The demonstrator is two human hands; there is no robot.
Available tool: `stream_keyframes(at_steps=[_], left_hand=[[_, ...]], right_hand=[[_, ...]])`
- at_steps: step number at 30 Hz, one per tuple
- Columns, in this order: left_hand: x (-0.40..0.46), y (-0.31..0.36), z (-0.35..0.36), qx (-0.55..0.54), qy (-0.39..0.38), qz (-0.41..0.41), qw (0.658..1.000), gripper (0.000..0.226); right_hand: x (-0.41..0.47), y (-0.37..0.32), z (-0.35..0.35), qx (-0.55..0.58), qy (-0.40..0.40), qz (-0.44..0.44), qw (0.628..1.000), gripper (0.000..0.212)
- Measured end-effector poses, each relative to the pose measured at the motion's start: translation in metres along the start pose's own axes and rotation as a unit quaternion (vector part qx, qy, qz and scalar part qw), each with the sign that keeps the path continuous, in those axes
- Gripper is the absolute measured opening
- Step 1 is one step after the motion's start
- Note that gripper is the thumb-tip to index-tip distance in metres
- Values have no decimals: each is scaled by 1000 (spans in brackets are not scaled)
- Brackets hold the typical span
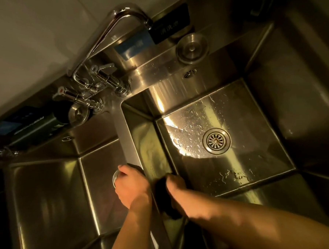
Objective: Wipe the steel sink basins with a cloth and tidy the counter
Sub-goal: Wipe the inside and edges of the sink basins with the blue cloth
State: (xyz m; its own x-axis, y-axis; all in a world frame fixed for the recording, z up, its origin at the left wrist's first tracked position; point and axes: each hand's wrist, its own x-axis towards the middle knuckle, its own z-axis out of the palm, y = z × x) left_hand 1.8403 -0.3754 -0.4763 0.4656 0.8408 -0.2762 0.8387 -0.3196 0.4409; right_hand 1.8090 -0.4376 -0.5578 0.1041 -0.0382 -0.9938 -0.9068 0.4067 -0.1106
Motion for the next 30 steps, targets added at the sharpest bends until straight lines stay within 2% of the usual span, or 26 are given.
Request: stream_keyframes(at_steps=[3, 6, 9, 11, 13, 15, 17, 19, 22, 25, 27, 28, 30], left_hand=[[0, 0, 1, 4, 6, 0, 1000, 64], [0, 1, 1, -3, 2, -9, 1000, 59], [-1, 3, 0, -8, -1, -11, 1000, 52], [0, 3, -1, -3, -3, -8, 1000, 53], [-1, 2, 0, 1, -4, -5, 1000, 55], [-2, 2, 0, -3, 1, -6, 1000, 59], [-2, 3, -1, -5, -3, -13, 1000, 56], [-3, 5, -3, -8, -11, -17, 1000, 50], [-4, 6, -5, -3, -18, -15, 1000, 51], [-4, 6, -5, 3, -18, -8, 1000, 52], [-3, 5, -4, 5, -18, -2, 1000, 61], [-2, 5, -3, 3, -16, -2, 1000, 65], [0, 3, -3, -2, -17, 0, 1000, 67]], right_hand=[[-25, -50, 28, -13, -50, -92, 994, 34], [-57, -91, 53, 11, -115, -225, 967, 33], [-75, -98, 57, 54, -200, -312, 927, 33], [-72, -81, 49, 54, -194, -353, 914, 39], [-58, -58, 42, 67, -156, -325, 930, 38], [-41, -32, 27, 99, -104, -223, 964, 34], [-28, -1, 11, 56, -40, -122, 990, 32], [-23, 30, -6, 17, -5, -70, 997, 37], [-22, 44, -19, 4, -30, -40, 999, 37], [-27, 19, -18, -21, -61, -32, 997, 35], [-37, -6, -13, 17, -100, -37, 994, 14], [-38, -17, -8, 21, -126, -57, 990, 8], [-44, -46, 7, 18, -174, -120, 977, 18]])
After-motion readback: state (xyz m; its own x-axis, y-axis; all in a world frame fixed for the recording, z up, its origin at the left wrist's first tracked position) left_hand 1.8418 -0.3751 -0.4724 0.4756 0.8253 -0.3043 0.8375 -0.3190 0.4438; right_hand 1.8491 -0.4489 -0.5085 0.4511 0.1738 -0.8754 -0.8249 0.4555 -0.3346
